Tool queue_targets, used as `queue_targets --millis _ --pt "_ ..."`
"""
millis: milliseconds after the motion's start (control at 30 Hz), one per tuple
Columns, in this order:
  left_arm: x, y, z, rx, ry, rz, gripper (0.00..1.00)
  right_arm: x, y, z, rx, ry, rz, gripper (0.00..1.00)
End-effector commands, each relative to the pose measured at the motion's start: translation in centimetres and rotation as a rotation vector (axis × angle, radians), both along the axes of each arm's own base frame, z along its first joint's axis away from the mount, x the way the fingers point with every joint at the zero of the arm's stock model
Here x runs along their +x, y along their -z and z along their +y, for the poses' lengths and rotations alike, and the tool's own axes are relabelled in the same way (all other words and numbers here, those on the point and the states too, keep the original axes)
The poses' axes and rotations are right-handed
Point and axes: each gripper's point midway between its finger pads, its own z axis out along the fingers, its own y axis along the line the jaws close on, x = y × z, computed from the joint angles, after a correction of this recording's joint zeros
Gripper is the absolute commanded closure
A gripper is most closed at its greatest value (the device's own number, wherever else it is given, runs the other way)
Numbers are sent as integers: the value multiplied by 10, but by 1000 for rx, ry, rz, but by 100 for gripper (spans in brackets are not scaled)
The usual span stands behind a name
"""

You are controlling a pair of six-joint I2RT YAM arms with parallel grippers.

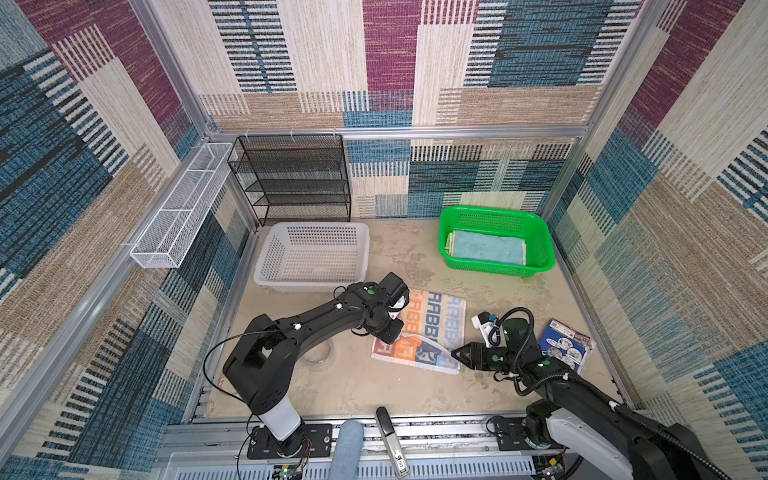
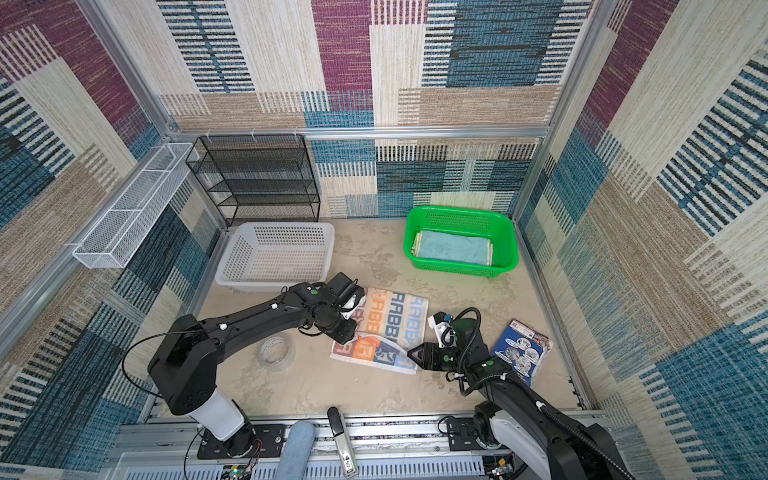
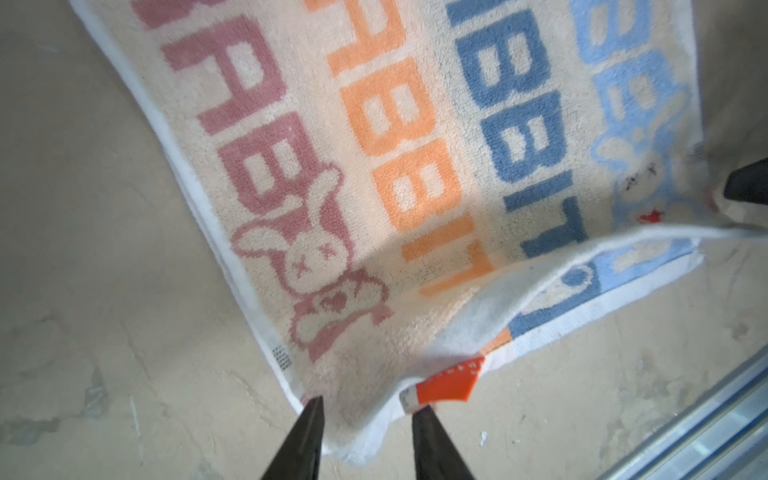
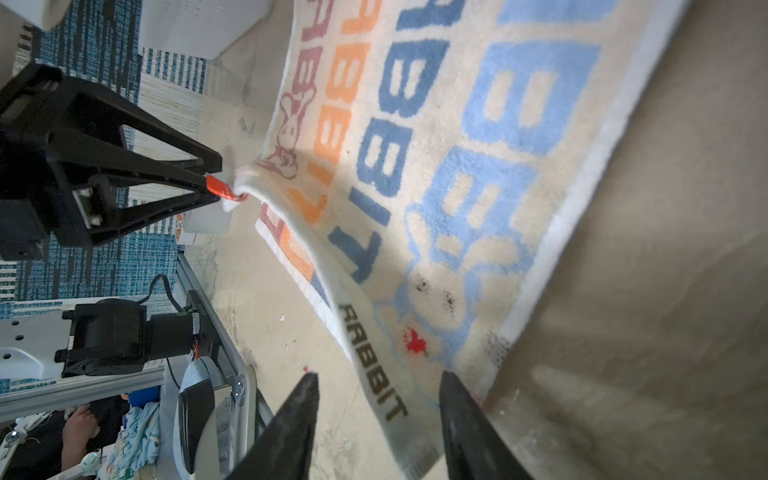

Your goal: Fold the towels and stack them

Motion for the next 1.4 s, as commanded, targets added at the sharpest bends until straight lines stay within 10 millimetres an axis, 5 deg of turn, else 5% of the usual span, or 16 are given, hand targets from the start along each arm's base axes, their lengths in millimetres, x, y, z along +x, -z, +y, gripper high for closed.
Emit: queue_targets --millis 0,267,433,500,533,933,1133,1367 --pt "0 -12 12 16 -32 -44 57 9 -20 6 45 -8 -64 41" --pt "12 -47 23 -8 -66 -194 49 45 -38 -11 -42 148 -153 29" --pt "41 -47 11 -63 -110 -232 27 82 -44 -36 -149 333 -215 25" --pt "56 -45 3 -83 -122 -229 2 96 -46 -42 -180 383 -236 25" --pt "65 -43 0 -81 -127 -232 1 104 -46 -44 -199 404 -242 25" --pt "149 -20 -7 -21 -175 -238 5 162 -12 -46 -383 396 -230 30" --pt "170 -7 -8 -35 -206 -184 16 180 0 -48 -408 392 -223 31" --pt "171 12 -12 -30 -209 -125 31 190 14 -51 -394 392 -195 35"
